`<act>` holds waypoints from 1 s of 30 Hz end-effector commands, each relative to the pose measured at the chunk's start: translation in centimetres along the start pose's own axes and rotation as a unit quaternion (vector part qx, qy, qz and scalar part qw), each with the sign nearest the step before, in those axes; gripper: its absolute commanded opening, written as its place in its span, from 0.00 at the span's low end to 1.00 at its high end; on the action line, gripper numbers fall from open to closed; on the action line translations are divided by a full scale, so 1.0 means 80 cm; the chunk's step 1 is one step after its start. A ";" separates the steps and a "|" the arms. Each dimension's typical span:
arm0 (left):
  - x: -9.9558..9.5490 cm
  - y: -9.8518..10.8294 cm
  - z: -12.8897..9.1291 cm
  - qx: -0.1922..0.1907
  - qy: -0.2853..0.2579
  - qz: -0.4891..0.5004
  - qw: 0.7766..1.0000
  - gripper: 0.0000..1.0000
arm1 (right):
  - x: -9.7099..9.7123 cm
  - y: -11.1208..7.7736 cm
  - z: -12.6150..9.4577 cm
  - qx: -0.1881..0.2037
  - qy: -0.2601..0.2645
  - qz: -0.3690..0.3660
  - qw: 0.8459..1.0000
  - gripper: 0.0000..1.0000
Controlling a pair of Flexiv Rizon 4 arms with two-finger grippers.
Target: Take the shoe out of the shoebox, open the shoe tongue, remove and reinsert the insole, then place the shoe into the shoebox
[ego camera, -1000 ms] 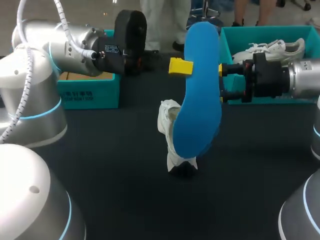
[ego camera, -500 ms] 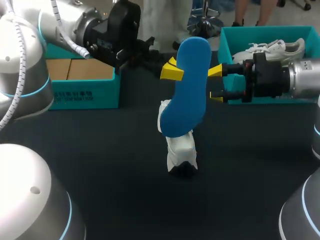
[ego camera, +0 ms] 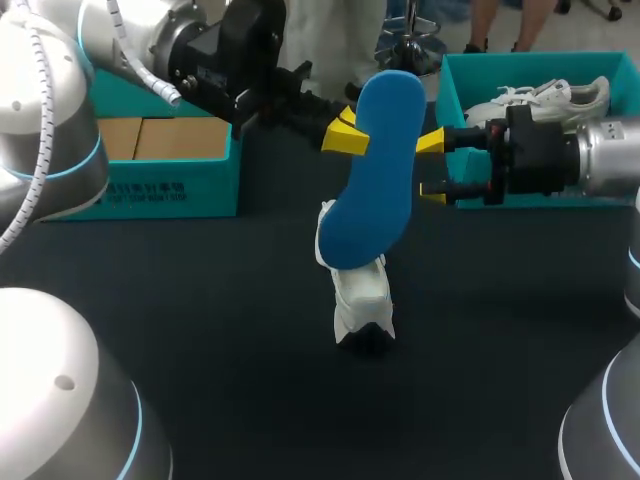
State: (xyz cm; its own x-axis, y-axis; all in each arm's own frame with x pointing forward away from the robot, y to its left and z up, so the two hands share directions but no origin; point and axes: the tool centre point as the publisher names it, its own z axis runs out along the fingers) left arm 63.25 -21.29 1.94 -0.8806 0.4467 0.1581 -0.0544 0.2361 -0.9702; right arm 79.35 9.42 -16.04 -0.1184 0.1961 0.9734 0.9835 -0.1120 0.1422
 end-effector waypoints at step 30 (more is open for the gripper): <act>-0.003 0.035 0.009 -0.056 -0.107 0.242 0.963 0.00 | 0.000 0.000 0.002 0.000 -0.002 0.000 1.000 1.00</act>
State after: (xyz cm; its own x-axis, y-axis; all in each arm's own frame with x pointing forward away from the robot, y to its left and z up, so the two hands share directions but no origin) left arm 63.48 -21.74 -0.65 -0.8601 0.3708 -0.3503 0.4252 0.1417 -0.8940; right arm 79.27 9.42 -15.99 -0.1174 0.1985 0.9730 0.9835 -0.1127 0.1416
